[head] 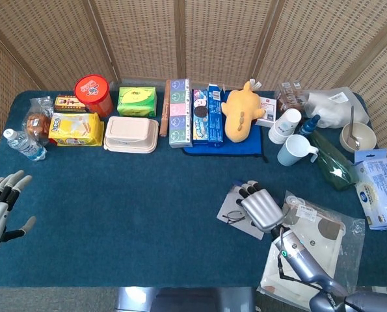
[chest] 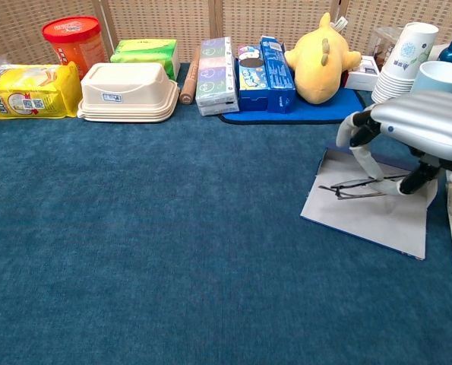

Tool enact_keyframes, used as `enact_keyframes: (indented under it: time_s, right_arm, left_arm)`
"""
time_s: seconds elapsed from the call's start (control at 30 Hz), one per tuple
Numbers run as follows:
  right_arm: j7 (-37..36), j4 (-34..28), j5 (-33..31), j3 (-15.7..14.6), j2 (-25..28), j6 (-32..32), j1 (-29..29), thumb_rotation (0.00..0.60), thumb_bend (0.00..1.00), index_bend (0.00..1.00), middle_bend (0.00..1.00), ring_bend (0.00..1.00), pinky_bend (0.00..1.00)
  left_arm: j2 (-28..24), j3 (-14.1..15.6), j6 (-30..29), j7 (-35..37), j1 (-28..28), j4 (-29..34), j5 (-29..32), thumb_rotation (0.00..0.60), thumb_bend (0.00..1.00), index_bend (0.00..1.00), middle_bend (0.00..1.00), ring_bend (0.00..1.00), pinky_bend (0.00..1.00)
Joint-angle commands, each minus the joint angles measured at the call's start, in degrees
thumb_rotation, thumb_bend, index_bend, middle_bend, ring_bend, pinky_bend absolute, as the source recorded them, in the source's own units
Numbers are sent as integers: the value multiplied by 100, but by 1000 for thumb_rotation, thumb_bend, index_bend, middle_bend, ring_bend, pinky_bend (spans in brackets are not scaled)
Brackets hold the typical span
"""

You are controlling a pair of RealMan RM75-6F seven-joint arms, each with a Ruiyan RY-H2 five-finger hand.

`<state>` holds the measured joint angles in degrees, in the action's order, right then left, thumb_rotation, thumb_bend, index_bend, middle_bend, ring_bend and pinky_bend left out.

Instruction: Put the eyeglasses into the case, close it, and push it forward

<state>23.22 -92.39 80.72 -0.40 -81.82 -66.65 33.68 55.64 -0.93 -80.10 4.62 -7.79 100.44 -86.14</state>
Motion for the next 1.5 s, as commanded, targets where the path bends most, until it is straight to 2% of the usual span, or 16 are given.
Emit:
enact_keyframes:
  time_s: [0.03, 0.67, 1.0, 1.2, 1.5]
  right_arm:
    - [-55, 87, -3, 15, -54, 41, -26, 600, 324, 684, 304, 269, 249]
    - [-154, 868, -300, 257, -159, 216, -165, 600, 323, 681, 303, 269, 248]
    - [-81, 985, -380, 351, -144, 278, -188, 600, 323, 674, 302, 269, 248]
    - [17, 891, -417, 390, -166, 331, -182, 600, 306, 573, 291, 264, 248]
    - [360, 553, -613, 483, -109, 464, -124, 600, 278, 289, 224, 224, 248]
  left_arm:
    - [-14, 14, -16, 11, 18, 2, -10, 600, 282, 29, 0, 0, 0]
    - [-84, 59, -147, 55, 104, 46, -103, 600, 283, 29, 0, 0, 0]
    - [-82, 64, -151, 39, 111, 65, -119, 600, 281, 28, 0, 0, 0]
    - [-80, 61, -141, 25, 102, 74, -127, 599, 283, 28, 0, 0, 0]
    - [-76, 68, -155, 35, 117, 68, -131, 600, 283, 28, 0, 0, 0]
